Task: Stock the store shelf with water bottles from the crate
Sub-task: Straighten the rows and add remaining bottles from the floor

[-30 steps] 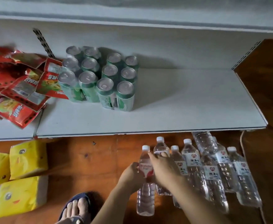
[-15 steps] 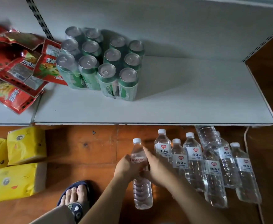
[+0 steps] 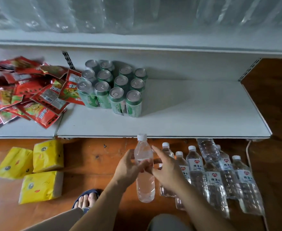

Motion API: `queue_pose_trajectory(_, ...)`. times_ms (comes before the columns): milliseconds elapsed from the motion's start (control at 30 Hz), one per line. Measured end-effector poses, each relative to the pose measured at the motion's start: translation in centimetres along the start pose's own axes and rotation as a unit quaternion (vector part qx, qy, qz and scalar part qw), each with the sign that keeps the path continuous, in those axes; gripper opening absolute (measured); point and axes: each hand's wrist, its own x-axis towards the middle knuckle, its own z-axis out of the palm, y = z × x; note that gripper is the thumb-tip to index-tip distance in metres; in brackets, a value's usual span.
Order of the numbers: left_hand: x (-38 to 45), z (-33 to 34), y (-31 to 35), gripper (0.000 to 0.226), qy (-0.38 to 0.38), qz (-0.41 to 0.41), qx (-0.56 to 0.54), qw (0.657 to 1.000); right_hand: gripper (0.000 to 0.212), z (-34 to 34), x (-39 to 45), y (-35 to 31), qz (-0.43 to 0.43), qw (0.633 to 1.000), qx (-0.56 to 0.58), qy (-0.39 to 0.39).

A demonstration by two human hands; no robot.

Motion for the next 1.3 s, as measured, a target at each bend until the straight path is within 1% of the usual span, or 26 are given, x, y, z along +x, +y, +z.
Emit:
queue_pose_trajectory(67, -0.9, -0.8, 2.2, 0.064, 0.012, 0.033, 0.004, 0.999, 0.083, -1.3, -0.6, -1.6, -0.015, 1.0, 0.018, 0.014)
queue_pose_trajectory(167, -2.3, -1.9, 6.0, 0.048, 0.041, 0.081, 0.015, 0.996, 0.089, -3.4, -1.4, -5.0, -0.064, 0.997, 0.02, 0.025)
queue_pose_trajectory(233, -3.2, -2.8, 9.0, 0.046, 0.053, 0.115, 0.026, 0.992, 0.091, -5.0, -1.9, -7.4, -0.094, 0.994, 0.031, 0.042)
queue_pose_trajectory(367, -4.7, -4.2, 15.5, 0.055, 0.067, 0.19, 0.022, 0.979, 0.088, -7.7, -2.0, -10.7, -0.145, 0.984, 0.052, 0.085)
queue_pose_trajectory(467, -5.7, -5.1, 19.8, 0.051, 0.098, 0.25, 0.032, 0.963, 0.092, -9.8, -2.2, -13.2, -0.194, 0.972, 0.028, 0.128)
queue_pose_trajectory(600, -7.0, -6.1, 25.1, 0.056, 0.112, 0.316, 0.058, 0.94, 0.096, -12.9, -2.7, -17.4, -0.241, 0.95, 0.014, 0.197)
queue_pose_trajectory(733, -7.9, -6.5, 30.3, 0.058, 0.118, 0.361, 0.069, 0.923, 0.097, -16.1, -2.3, -20.9, -0.255, 0.936, -0.014, 0.244)
queue_pose_trajectory(833, -8.0, -6.9, 33.5, 0.058, 0.123, 0.39, 0.071, 0.91, 0.095, -18.4, -1.4, -23.0, -0.268, 0.917, -0.031, 0.295)
queue_pose_trajectory(900, -7.8, -7.3, 35.1, 0.058, 0.141, 0.418, 0.091, 0.893, 0.093, -19.7, -0.4, -24.0, -0.282, 0.904, -0.02, 0.32)
queue_pose_trajectory(933, -7.7, -7.6, 35.7, 0.061, 0.158, 0.431, 0.115, 0.881, 0.093, -20.3, 0.1, -24.5, -0.284, 0.901, -0.013, 0.328)
queue_pose_trajectory(1000, -7.3, -8.1, 36.5, 0.068, 0.198, 0.433, 0.163, 0.864, 0.09, -21.1, 1.3, -25.3, -0.286, 0.895, -0.005, 0.341)
queue_pose_trajectory(1067, -6.7, -8.6, 36.7, 0.07, 0.231, 0.419, 0.194, 0.856, 0.084, -21.5, 2.4, -25.8, -0.286, 0.895, 0.006, 0.342)
queue_pose_trajectory(1200, -5.7, -9.5, 36.5, 0.076, 0.259, 0.399, 0.228, 0.85, 0.081, -21.3, 4.4, -26.3, -0.278, 0.902, 0.03, 0.329)
queue_pose_trajectory(1300, -5.0, -9.8, 36.5, 0.073, 0.268, 0.4, 0.252, 0.84, 0.07, -20.9, 5.4, -27.2, -0.283, 0.901, 0.048, 0.324)
